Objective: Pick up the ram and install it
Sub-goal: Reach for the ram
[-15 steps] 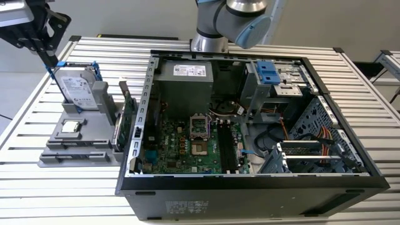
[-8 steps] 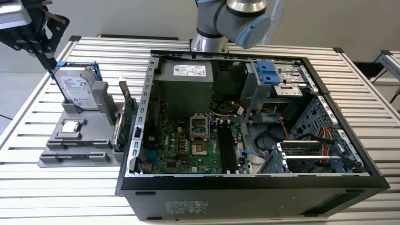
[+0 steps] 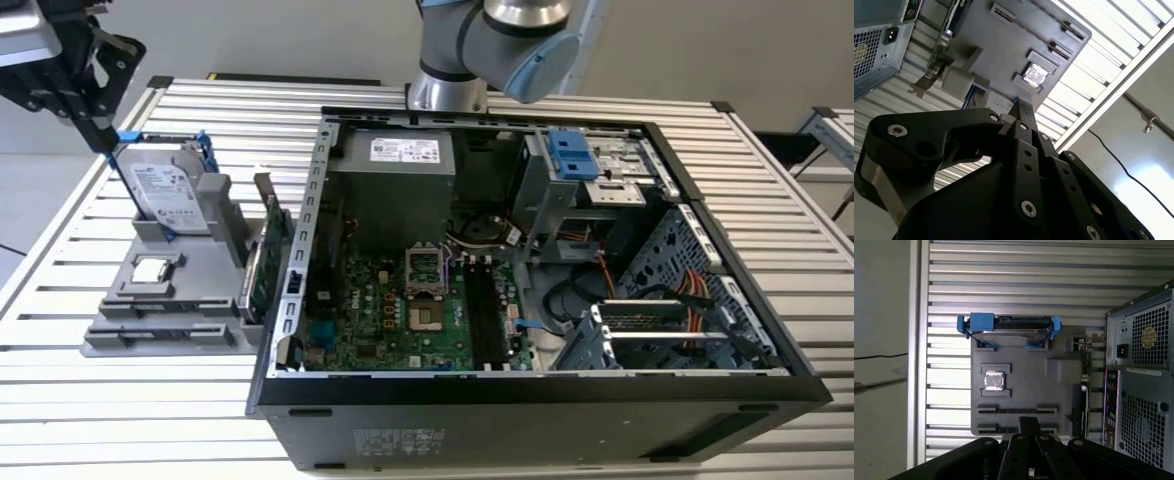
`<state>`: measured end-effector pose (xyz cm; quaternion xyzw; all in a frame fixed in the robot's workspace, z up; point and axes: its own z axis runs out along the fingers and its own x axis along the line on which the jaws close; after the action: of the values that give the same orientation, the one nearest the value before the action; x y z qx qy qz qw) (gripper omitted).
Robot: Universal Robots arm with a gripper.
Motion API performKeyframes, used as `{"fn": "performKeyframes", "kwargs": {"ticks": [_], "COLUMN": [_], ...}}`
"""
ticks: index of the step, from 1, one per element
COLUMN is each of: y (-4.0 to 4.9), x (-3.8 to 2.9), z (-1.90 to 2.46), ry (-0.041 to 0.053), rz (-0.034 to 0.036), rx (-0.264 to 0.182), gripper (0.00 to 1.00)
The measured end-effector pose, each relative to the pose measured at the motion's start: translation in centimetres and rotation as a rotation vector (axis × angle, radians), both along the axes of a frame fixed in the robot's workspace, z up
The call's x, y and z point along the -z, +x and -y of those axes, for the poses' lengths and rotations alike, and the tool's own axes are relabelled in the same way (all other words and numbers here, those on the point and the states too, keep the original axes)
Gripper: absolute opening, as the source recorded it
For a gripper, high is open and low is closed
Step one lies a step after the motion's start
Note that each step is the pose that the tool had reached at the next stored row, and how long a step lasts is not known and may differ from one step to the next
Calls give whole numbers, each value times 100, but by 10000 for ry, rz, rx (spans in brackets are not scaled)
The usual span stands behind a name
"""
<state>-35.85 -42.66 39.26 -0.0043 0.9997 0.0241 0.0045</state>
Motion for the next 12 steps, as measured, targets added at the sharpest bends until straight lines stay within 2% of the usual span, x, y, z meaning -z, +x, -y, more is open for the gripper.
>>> {"fn": "performKeyframes", "kwargs": {"ticks": [12], "y": [1], "x": [0], "z": [76], "ry": [0], "rz": [0], "rx": [11], "gripper": [0]}}
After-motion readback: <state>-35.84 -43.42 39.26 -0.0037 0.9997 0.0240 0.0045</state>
